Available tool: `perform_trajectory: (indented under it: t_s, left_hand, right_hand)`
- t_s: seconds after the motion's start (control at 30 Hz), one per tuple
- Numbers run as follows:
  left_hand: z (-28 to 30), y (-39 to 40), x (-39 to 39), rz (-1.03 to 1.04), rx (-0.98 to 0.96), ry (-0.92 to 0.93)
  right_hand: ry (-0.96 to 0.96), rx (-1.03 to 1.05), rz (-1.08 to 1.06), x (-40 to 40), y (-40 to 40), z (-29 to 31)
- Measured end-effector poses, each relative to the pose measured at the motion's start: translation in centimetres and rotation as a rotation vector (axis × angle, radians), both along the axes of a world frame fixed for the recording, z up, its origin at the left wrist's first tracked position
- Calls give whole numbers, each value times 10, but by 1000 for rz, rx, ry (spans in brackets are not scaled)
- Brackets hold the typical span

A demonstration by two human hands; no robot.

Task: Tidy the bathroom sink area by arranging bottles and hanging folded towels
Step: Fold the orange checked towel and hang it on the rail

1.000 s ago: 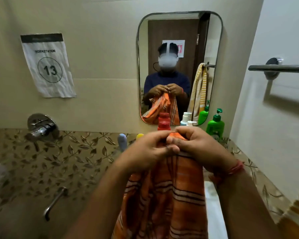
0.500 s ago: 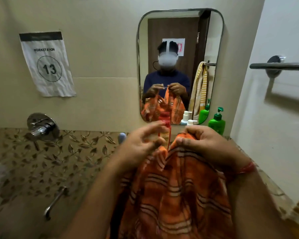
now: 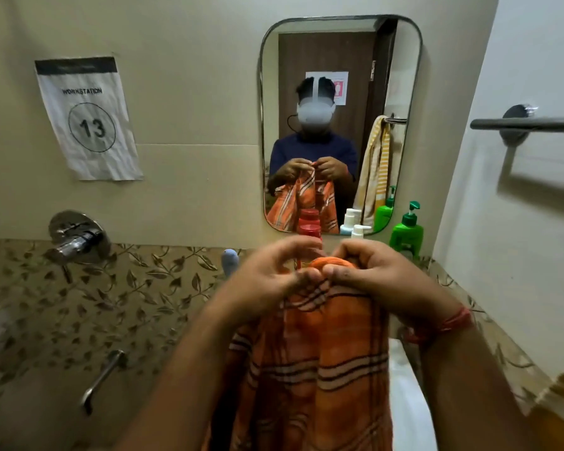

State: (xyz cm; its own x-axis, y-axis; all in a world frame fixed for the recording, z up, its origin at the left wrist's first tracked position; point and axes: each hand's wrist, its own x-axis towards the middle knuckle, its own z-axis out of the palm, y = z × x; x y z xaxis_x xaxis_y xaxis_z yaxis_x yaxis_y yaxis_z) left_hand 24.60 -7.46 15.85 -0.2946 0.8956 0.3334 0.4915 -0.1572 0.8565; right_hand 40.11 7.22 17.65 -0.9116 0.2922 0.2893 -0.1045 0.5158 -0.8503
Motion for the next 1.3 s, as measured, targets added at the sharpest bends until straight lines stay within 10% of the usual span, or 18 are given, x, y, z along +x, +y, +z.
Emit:
perform_trajectory:
  t_s: [0.23, 0.43, 1.3]
  left_hand:
    - [-4, -13, -17, 153, 112, -96]
    - [2, -7, 3, 62, 29, 114]
    - [-8, 2, -13, 409, 105, 13]
  right_hand:
    - [-22, -125, -13, 19, 9, -1]
    - [-298, 161, 71, 5, -5, 8]
    - [-26, -288, 319, 23, -11, -4]
